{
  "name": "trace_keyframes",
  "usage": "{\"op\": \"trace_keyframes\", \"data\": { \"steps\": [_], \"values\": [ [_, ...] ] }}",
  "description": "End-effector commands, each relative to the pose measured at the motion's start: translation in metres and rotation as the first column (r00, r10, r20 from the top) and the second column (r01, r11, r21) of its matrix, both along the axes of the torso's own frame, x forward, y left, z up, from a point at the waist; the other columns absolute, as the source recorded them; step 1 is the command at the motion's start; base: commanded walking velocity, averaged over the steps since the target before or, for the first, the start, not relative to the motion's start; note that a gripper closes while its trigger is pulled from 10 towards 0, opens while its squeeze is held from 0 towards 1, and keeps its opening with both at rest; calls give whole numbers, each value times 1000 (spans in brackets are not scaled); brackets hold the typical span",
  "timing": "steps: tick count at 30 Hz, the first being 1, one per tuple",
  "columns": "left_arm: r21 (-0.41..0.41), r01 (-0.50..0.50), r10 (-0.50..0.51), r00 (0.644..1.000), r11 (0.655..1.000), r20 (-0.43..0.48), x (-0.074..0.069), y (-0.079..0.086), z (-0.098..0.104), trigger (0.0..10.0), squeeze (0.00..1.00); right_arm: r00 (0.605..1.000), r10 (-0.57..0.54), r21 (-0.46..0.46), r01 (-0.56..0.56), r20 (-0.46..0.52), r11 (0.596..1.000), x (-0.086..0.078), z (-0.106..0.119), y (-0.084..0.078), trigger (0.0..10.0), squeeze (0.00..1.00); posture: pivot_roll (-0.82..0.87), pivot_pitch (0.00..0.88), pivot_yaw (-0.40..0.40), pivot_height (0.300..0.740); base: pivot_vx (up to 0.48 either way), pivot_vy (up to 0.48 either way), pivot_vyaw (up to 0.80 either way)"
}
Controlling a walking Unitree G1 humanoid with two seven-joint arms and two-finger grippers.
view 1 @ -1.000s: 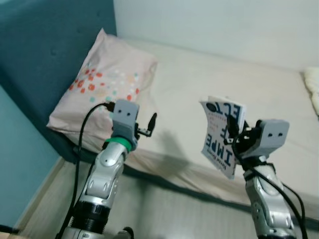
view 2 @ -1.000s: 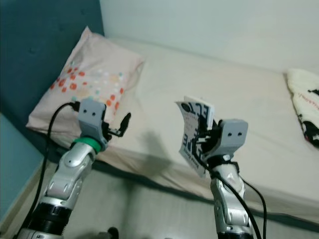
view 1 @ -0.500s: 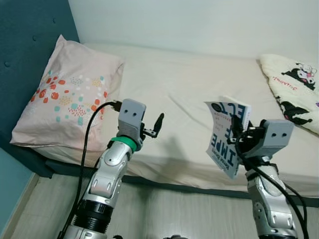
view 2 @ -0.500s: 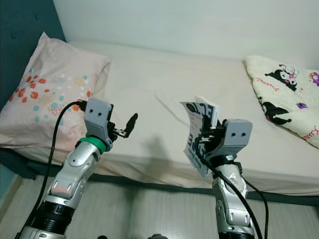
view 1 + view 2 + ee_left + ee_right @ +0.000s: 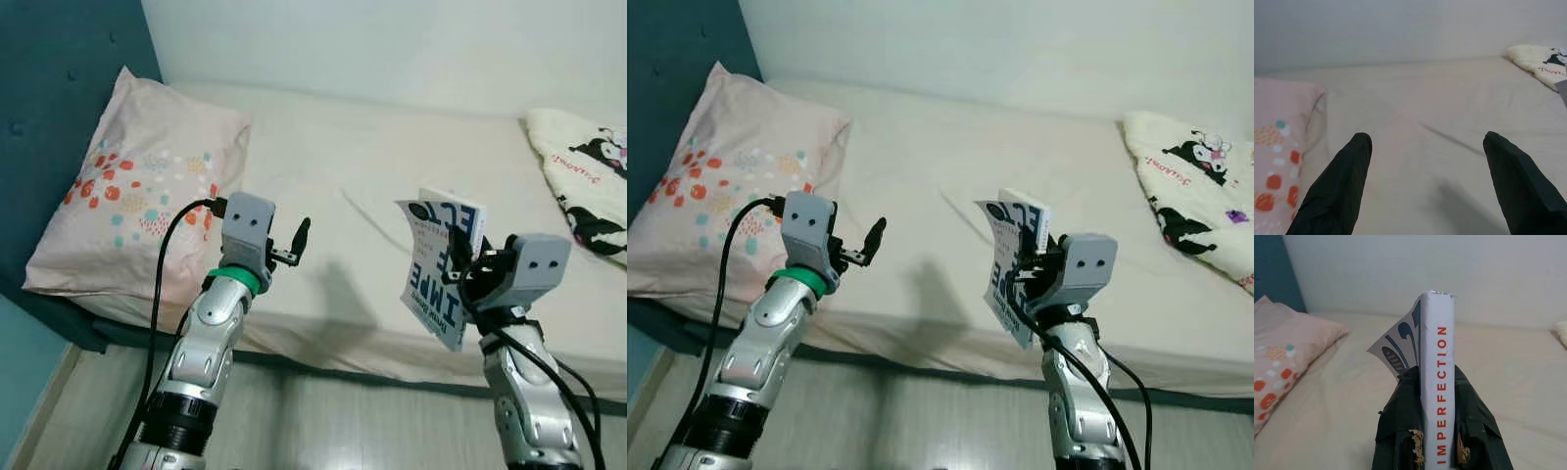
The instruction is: Clean up the room
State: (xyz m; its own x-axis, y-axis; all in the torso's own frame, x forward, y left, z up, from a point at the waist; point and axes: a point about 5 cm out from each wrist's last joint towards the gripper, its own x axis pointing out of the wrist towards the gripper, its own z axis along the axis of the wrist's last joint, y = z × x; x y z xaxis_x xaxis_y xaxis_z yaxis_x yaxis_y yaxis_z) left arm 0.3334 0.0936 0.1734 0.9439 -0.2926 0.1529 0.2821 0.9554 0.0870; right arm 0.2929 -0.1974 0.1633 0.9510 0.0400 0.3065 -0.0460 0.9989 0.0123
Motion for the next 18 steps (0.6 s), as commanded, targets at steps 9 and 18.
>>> {"op": "trace_keyframes", "data": {
  "steps": [9,18],
  "values": [
    [-1,-2,2,1000,1000,1,0,-2,-1,10000,0,1000,-10,-1,10,27,1000,-1,5,-4,10000,0,-131,102,-10,740,480,0,0],
    [-4,-6,6,1000,1000,0,0,-1,-2,10000,0,1000,-9,0,10,26,1000,-1,4,-4,10000,0,-131,102,-10,740,459,0,0]
  ]
}}
